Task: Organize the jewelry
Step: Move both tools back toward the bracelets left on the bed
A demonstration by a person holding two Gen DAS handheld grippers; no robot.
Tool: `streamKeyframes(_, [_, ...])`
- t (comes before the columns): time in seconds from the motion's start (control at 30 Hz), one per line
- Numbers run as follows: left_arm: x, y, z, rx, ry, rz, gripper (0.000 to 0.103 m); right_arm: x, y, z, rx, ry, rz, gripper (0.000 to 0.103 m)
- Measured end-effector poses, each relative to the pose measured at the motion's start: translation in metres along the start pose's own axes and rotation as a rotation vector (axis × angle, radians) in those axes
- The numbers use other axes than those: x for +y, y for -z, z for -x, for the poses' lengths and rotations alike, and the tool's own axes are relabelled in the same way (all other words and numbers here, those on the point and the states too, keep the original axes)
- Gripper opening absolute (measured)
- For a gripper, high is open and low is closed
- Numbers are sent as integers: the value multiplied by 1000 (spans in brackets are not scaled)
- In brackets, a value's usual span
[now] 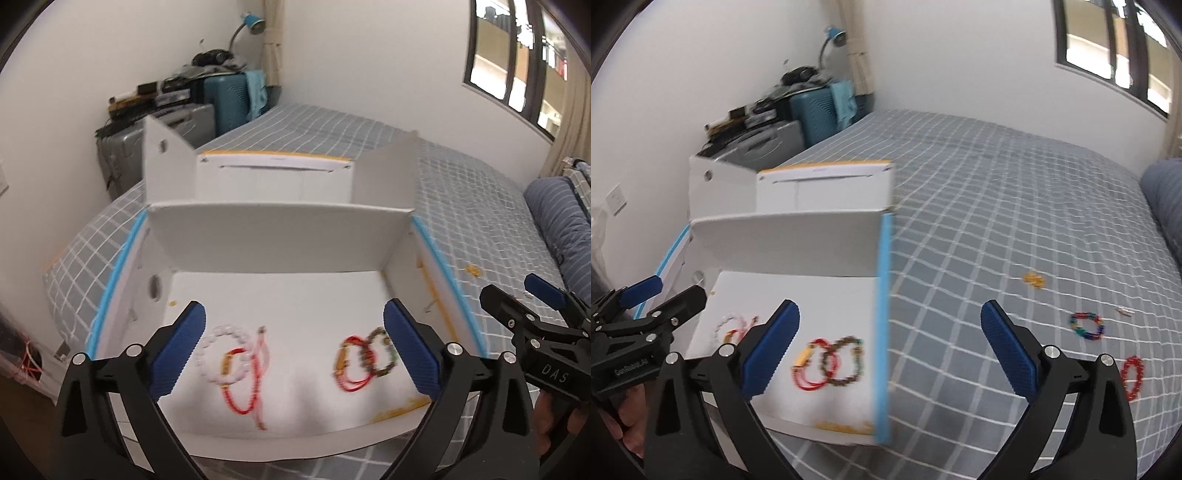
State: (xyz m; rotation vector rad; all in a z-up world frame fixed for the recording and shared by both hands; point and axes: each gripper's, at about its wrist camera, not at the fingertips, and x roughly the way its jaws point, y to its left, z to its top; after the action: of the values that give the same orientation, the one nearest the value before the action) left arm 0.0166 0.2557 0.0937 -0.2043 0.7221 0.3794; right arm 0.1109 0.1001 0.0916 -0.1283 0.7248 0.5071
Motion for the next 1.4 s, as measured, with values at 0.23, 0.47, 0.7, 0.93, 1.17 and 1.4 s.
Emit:
streamKeyframes(0.23, [-71, -5, -4, -20, 78, -93, 97, -79, 10, 26, -35, 116, -76, 95])
streamKeyframes(0.47, [-149, -3, -17, -12, 196, -176, 97, -173, 34, 48, -44, 258, -171, 95])
streamKeyframes(0.7, [-240, 5, -53, 24, 301, -260, 97, -253, 65, 50, -24, 344, -272, 95])
streamKeyframes(0.93, [-314, 23, -109, 81, 342, -324, 97, -304, 96, 31, 27, 386, -327, 94])
streamKeyframes(1.17, [-362, 33, -170, 123, 339, -340, 97, -334, 118, -1, 90, 408, -349, 88])
streamKeyframes(1.4, [-383, 35, -210, 149, 318, -361, 97, -356, 137, -30, 151, 407, -388, 82])
